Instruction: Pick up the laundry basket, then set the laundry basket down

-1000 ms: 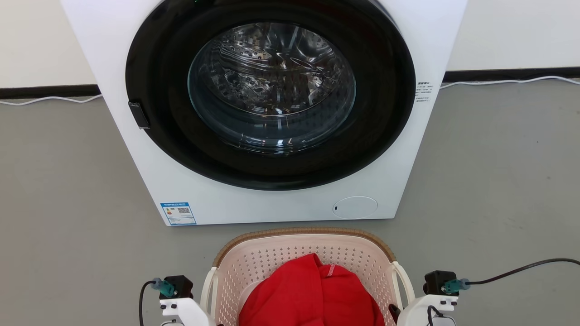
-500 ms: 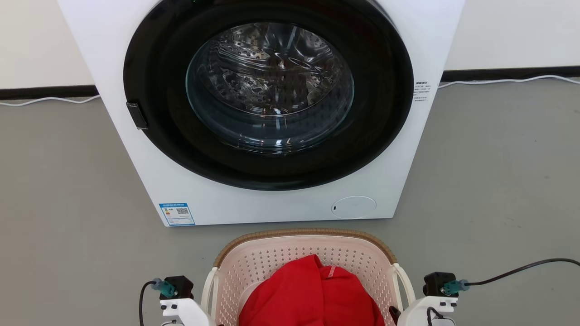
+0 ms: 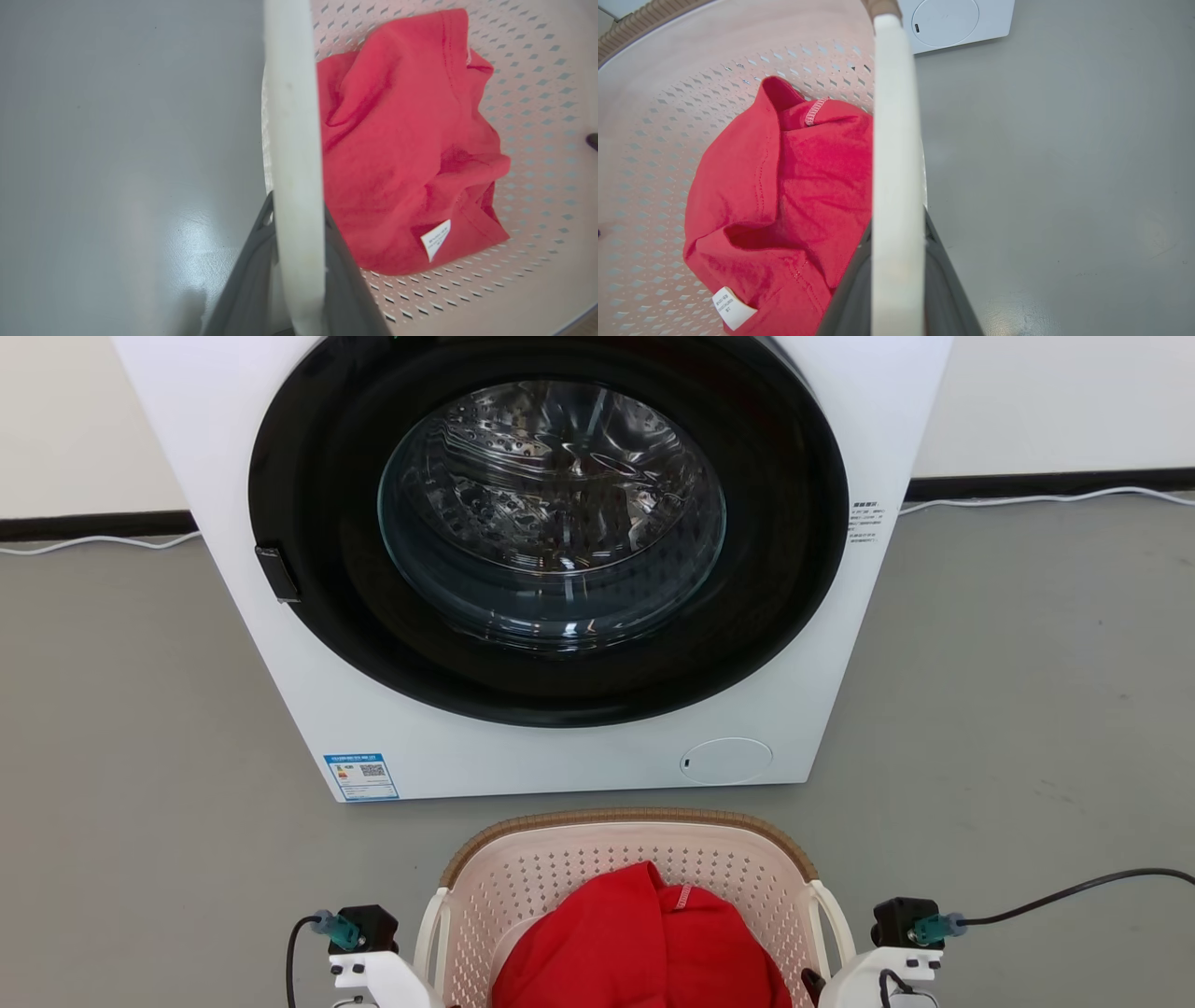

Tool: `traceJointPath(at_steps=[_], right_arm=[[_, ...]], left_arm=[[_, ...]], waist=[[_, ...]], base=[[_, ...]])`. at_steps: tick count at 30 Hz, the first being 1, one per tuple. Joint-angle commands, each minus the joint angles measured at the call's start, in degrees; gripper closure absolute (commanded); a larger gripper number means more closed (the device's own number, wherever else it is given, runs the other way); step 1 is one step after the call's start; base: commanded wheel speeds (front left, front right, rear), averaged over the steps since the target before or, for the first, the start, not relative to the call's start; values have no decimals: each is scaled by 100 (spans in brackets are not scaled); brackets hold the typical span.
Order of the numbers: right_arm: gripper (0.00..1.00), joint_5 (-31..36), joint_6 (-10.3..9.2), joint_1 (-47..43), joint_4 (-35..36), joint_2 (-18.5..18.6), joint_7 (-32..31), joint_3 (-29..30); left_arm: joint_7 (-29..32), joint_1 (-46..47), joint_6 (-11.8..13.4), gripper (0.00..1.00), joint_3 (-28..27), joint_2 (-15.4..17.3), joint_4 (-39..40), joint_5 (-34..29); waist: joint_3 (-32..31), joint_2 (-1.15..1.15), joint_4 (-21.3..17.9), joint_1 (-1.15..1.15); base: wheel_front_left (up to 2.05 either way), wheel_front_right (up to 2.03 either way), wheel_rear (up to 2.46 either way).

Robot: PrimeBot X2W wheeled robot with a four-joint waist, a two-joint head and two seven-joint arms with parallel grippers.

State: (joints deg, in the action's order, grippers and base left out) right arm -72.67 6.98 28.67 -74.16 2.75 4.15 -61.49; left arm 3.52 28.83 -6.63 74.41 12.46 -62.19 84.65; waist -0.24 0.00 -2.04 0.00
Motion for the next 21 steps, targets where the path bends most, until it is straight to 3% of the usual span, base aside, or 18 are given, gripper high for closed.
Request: traceJointPath(at_steps=[1,21], right_arm=[[100,-14,51,173,32,12,79,-83],[100,-253,51,402,41,12,292,-337]], left_arm=[[-95,219,-69,100,-152,140,-6,-53],[-353,404,-84,100,-217,388,155,-123]], waist=[[5,0,1,0],[446,0,-14,0]], base=[[0,0,0],[0,0,0]])
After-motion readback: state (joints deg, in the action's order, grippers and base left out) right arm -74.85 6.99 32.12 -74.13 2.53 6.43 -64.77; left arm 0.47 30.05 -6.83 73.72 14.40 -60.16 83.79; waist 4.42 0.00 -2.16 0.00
